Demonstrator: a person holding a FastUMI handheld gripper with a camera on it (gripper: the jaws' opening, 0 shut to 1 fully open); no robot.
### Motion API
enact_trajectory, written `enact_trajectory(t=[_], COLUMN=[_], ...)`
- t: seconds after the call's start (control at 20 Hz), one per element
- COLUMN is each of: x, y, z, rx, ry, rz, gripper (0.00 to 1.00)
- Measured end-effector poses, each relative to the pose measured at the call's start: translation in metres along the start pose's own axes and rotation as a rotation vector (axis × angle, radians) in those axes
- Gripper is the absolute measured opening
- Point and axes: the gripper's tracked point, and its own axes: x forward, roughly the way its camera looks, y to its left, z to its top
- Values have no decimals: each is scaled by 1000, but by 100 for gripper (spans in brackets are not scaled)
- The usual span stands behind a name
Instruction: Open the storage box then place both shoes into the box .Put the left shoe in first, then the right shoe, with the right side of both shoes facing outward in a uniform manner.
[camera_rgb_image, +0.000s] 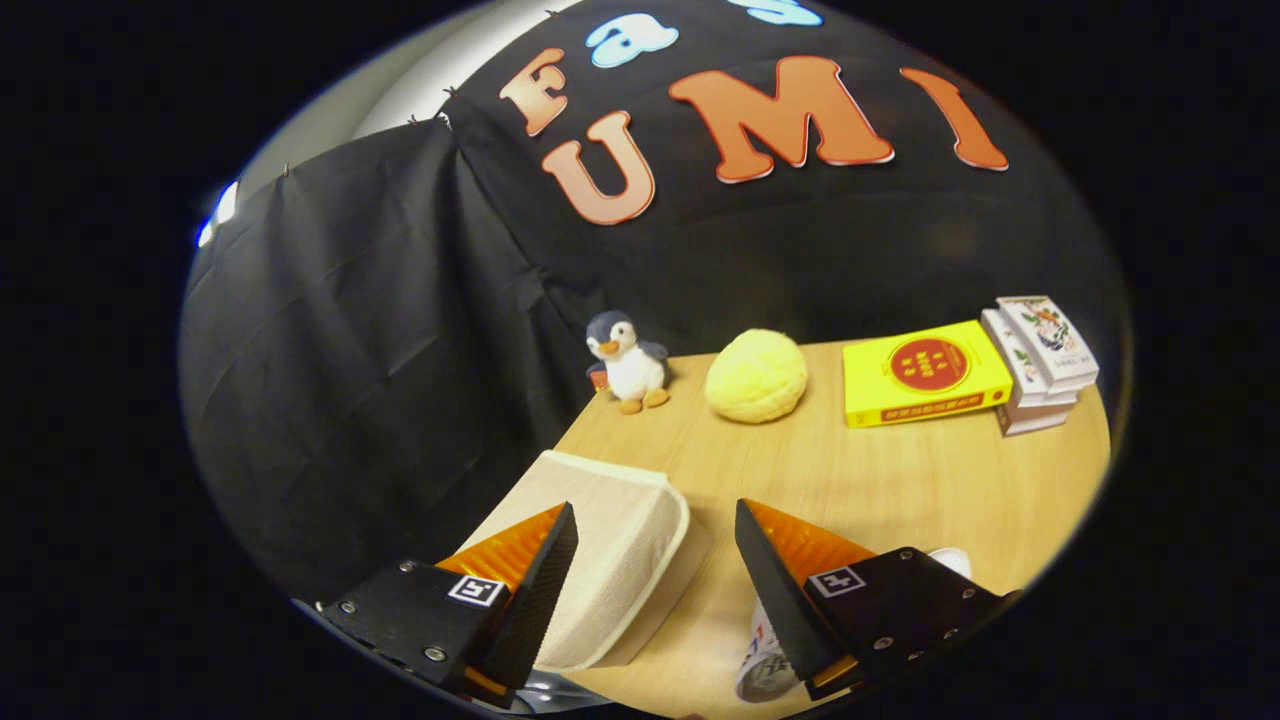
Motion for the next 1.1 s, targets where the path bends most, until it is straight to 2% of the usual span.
enact_trajectory(t=[0.15, 0.25, 0.45, 0.75, 0.95, 1.1], x=[21, 36, 62, 83, 70, 55], y=[11, 11, 12, 19, 24, 31], z=[-33, -50, -77, -99, -83, -55], rx=[129, 188, 278, 450, 486, 534], ry=[117, 167, 232, 307, 281, 209], rz=[66, 80, 101, 186, 214, 246], gripper=[95, 95, 95, 95, 86, 70])
